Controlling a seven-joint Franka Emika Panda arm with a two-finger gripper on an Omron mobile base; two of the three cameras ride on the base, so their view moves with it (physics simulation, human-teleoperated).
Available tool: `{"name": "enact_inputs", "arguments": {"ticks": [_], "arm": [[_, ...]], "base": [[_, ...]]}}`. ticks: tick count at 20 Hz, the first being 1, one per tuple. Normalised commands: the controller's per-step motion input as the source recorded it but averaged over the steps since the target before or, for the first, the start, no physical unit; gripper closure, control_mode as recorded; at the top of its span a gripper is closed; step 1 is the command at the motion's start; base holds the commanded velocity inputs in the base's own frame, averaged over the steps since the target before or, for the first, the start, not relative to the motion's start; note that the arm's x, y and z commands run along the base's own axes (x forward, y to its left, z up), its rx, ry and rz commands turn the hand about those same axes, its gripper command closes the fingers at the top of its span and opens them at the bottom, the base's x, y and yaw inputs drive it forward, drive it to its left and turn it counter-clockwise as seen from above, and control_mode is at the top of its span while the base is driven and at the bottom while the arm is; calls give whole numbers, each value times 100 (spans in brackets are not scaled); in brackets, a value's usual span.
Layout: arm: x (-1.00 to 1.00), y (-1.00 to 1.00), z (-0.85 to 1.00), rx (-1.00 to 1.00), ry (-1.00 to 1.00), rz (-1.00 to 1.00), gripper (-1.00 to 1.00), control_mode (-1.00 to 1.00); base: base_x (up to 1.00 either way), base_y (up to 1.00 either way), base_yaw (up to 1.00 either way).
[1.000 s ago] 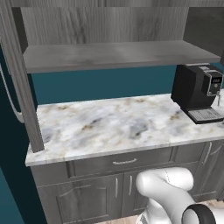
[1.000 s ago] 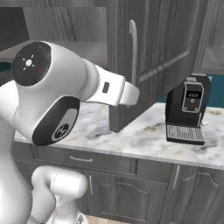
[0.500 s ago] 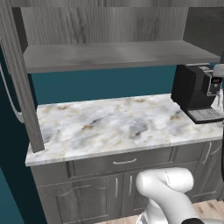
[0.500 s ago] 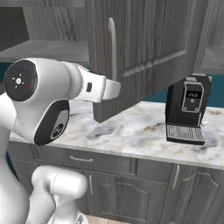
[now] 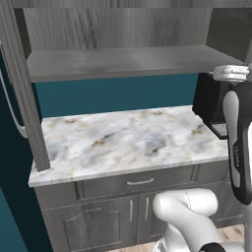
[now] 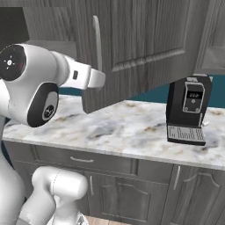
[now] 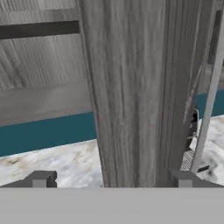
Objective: Close all open cabinet doors.
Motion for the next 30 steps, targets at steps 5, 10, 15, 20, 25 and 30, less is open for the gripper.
{"name": "enact_inputs", "arguments": {"ticks": [5,10,15,20,25,30], "arm": [[63,28,0,1,0,9,-100,-100],[58,12,0,0,0,6,-100,-100],[63,4,0,0,0,1,-100,-100],[62,22,0,0,0,0,-100,-100],[67,28,-1,0,0,0,-100,-100],[73,13,0,0,-1,0,-100,-100]], "base": [[0,0,0],[0,0,0],[0,0,0],[0,0,0],[0,0,0],[0,0,0]]}}
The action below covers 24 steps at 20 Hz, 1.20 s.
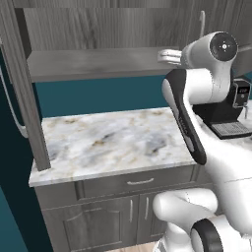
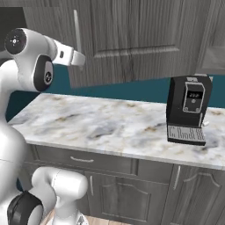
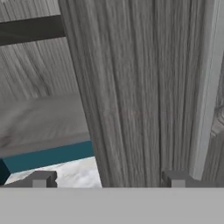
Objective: Close all open cabinet doors.
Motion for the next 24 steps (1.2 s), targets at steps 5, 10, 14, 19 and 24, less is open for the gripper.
{"name": "enact_inputs", "arguments": {"ticks": [5,10,14,19,24], "arm": [[70,6,0,0,0,0,-100,-100],[66,0,-2,0,0,0,-100,-100],[61,0,-3,0,0,0,-100,-100],[56,0,-5,0,0,0,-100,-100],[58,0,-9,0,0,0,-100,-100]], "base": [[0,0,0],[0,0,0],[0,0,0],[0,0,0],[0,0,0]]}}
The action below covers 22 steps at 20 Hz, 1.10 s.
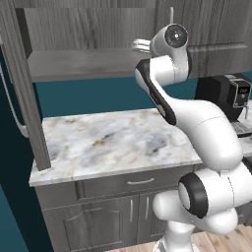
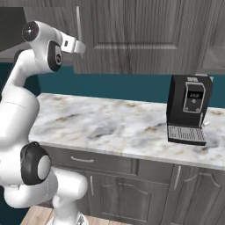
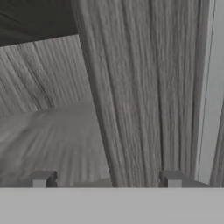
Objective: Close all open cabinet doors.
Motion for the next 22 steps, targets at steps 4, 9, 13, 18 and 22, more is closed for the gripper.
{"name": "enact_inputs", "arguments": {"ticks": [4,9,13,18,22], "arm": [[67,0,-13,0,0,0,-100,-100],[59,0,-14,0,0,0,-100,-100],[55,0,-16,0,0,0,-100,-100],[47,0,-11,0,0,0,-100,-100],[31,-1,-1,0,0,0,-100,-100]], "base": [[0,0,0],[0,0,0],[0,0,0],[0,0,0],[0,0,0]]}}
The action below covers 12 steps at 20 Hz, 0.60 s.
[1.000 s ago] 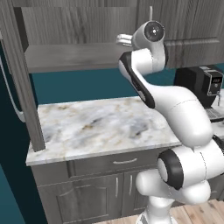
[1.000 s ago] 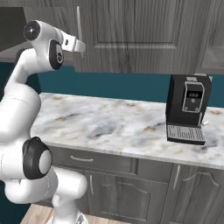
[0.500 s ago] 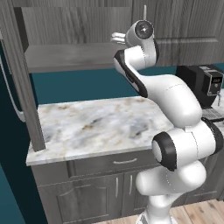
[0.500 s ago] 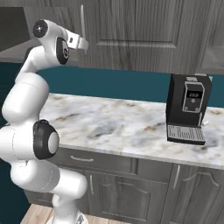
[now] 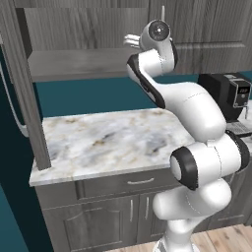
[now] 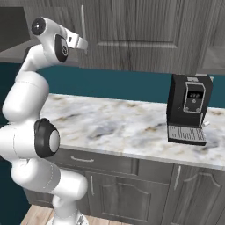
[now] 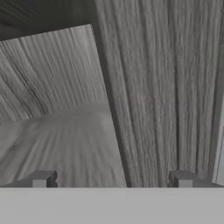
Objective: Close all open cabinet doors.
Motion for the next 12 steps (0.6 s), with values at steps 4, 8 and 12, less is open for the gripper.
{"name": "enact_inputs", "arguments": {"ticks": [4,8,12], "arm": [[-1,-6,0,0,0,0,-100,-100],[-28,-6,0,0,0,0,-100,-100],[-85,-13,0,0,0,0,-100,-100]], "base": [[0,0,0],[0,0,0],[0,0,0]]}}
